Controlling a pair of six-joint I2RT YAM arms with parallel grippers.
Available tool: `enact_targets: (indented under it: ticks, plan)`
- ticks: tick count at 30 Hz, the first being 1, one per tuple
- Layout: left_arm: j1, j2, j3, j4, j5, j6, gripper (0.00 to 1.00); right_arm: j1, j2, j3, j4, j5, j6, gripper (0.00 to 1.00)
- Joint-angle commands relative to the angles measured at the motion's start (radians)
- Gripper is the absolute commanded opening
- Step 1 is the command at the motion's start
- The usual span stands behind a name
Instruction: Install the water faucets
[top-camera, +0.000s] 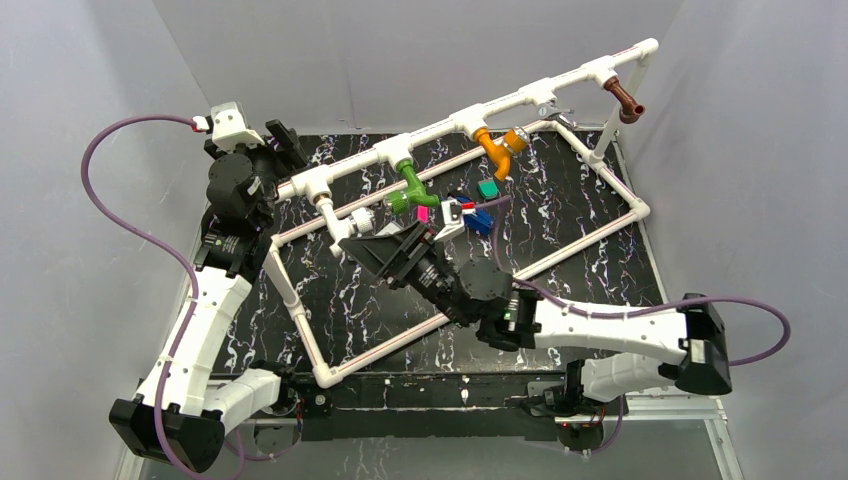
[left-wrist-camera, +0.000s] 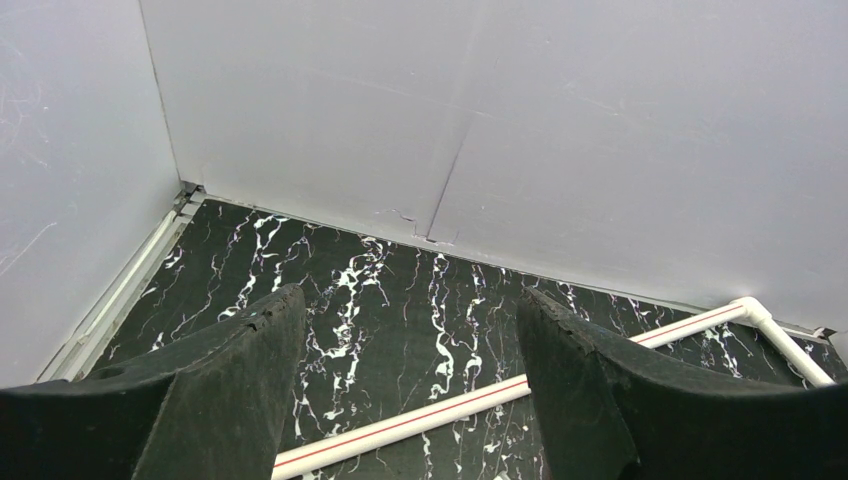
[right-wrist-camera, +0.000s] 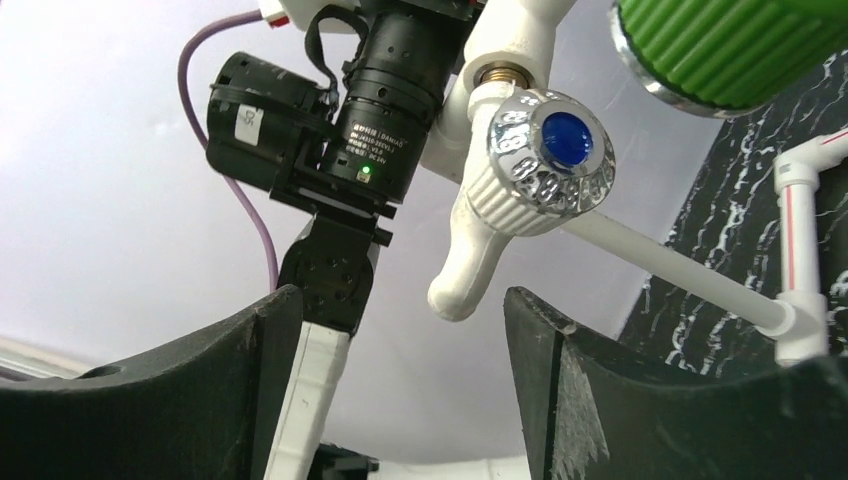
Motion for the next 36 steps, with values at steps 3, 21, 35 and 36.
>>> enact_targets:
  ticks: [3,21,35,36]
  plan:
    - [0.006,0.073,-0.118,-0.312,-0.049,0.002,0.75,-0.003,-0.137,-0.052,-0.121,-0.077,-0.236,0.81]
    - [0.007,0.082,-0.116,-0.316,-0.038,-0.001,0.75,-0.004,-0.26,0.135,-0.442,-0.324,-1.287,0.73]
    - [0.012,0.094,-0.115,-0.315,-0.028,-0.001,0.75,0.014,-0.162,0.12,-0.365,-0.329,-2.078,0.78]
    - [0.012,0.094,-0.115,-0.316,-0.026,-0.001,0.75,0.019,-0.157,0.118,-0.346,-0.325,-2.116,0.78]
